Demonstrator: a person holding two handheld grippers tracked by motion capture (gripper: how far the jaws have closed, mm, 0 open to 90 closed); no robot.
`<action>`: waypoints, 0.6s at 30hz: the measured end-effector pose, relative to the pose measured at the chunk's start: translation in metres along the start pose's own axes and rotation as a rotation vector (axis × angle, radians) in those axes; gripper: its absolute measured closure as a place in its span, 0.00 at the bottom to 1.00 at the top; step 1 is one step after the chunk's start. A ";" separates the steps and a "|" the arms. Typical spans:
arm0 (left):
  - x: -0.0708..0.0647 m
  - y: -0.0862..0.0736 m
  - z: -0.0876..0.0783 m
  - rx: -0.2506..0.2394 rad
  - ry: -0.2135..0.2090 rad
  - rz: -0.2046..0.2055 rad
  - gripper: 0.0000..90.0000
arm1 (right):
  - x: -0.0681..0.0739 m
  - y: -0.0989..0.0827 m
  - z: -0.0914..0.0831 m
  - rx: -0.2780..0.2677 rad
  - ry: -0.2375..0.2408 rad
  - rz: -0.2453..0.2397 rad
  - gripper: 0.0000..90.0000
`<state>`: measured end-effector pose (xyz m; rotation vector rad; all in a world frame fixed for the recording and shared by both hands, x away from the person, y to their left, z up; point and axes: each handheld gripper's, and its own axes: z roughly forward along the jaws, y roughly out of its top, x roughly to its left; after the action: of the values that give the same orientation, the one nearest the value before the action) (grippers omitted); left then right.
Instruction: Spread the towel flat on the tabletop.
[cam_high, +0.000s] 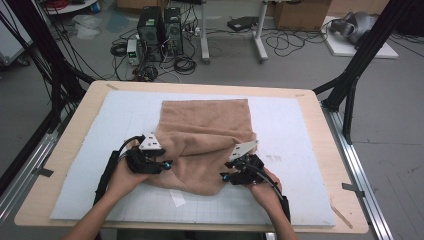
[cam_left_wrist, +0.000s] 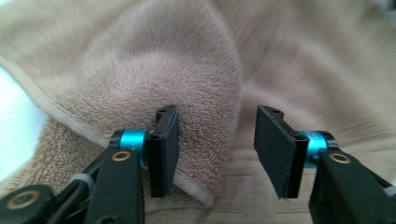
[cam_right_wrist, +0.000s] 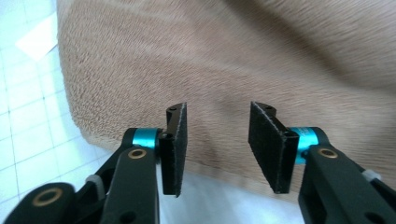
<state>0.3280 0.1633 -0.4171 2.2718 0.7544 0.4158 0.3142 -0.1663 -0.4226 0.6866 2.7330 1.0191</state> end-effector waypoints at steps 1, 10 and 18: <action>0.001 0.000 0.004 0.012 0.016 -0.002 0.59 | 0.000 -0.001 0.005 0.009 0.002 0.000 0.58; 0.004 0.002 0.000 -0.047 0.045 -0.022 0.89 | -0.010 -0.004 0.012 -0.010 0.045 0.011 0.94; 0.017 0.013 -0.032 -0.173 0.005 -0.116 0.90 | -0.026 -0.012 -0.016 -0.003 -0.027 0.014 0.95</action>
<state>0.3311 0.1831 -0.3846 2.0556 0.8163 0.4162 0.3287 -0.1956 -0.4187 0.7149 2.7071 1.0084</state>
